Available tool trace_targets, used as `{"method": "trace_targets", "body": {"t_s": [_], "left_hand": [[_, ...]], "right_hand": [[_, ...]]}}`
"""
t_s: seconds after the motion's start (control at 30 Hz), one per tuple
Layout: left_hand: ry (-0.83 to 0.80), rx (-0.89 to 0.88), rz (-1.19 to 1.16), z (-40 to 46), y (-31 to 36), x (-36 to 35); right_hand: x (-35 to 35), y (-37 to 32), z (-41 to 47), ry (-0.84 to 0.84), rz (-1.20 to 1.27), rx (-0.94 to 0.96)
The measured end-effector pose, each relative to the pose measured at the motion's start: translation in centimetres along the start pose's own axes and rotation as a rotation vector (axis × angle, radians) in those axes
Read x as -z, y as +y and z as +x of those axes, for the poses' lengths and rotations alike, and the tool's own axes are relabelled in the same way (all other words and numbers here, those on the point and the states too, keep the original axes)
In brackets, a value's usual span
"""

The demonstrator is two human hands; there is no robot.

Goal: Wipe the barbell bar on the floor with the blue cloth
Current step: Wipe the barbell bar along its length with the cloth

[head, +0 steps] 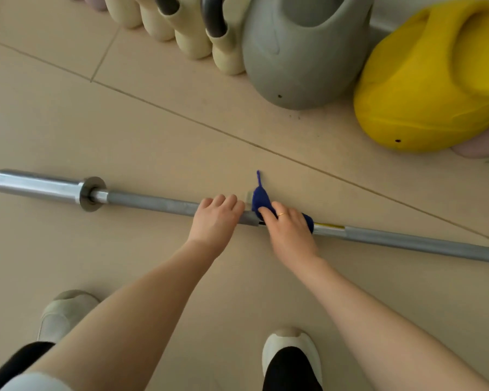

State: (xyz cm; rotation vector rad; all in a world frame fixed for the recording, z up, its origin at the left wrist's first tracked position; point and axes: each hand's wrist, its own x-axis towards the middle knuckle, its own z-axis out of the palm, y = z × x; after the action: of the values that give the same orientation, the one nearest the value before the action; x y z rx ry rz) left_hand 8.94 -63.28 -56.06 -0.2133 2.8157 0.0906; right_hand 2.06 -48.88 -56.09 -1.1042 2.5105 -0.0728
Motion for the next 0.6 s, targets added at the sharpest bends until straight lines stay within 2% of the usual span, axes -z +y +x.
{"method": "trace_targets", "body": {"t_s": [0.03, 0.13, 0.23, 0.33, 0.47, 0.6], "left_hand": [[0.009, -0.016, 0.002, 0.1, -0.1, 0.1], [0.054, -0.044, -0.044, 0.9, -0.7, -0.1], [0.105, -0.039, -0.09, 1.9, -1.9, -0.5], [0.09, -0.011, -0.143, 2.8, -2.1, 0.1], [-0.021, 0.097, -0.129, 3.5, -1.8, 0.1], [0.205, 0.161, -0.119, 3.0, -2.1, 0.2]], "right_hand": [[0.1, 1.1, -0.1, 0.03, -0.019, -0.041], [0.5, 3.6, -0.9, -0.037, -0.015, -0.28], [0.0, 4.2, -0.6, 0.019, -0.08, -0.438], [-0.1, 2.4, 1.5, 0.059, -0.034, -0.317], [0.6, -1.1, 3.7, -0.021, 0.005, -0.165], [1.1, 2.5, 3.4, -0.004, -0.002, -0.13]]}}
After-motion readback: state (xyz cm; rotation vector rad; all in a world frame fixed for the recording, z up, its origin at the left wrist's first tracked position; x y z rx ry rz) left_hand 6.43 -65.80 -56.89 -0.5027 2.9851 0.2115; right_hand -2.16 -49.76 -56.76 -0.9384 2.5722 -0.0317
